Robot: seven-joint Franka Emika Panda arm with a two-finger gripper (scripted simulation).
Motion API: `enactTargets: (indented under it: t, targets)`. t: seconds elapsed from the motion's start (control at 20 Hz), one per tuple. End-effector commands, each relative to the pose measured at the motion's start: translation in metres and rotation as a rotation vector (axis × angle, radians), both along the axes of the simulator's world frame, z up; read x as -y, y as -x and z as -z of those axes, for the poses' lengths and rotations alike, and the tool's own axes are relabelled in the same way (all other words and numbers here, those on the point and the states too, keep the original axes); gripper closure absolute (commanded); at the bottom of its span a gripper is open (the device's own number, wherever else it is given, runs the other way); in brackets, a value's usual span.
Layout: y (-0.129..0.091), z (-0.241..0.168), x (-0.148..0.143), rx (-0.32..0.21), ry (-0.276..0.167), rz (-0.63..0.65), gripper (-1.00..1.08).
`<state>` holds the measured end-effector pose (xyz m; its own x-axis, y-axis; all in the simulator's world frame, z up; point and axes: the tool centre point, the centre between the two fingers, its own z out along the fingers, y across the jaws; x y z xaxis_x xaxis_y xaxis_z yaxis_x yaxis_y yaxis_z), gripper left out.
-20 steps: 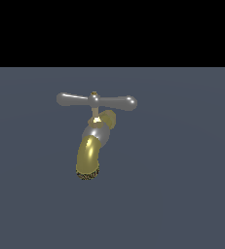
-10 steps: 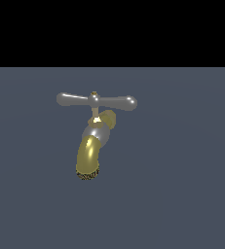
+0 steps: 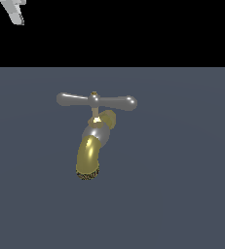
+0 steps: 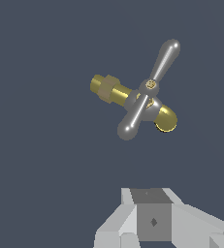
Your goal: Turn on the faucet by rotating a designated handle.
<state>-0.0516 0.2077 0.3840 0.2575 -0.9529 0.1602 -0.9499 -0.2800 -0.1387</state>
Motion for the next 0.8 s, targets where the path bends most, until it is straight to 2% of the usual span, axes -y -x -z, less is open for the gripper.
enactTargets:
  t: [0.0, 0.35, 0.75]
  targets:
    - [-0.017, 0.026, 0.005, -0.017, -0.022, 0.069, 1.08]
    - [-0.056, 0.104, 0.030, -0.077, -0.084, 0.261, 1.08]
    - [-0.078, 0.166, 0.056, -0.129, -0.137, 0.415, 1.08]
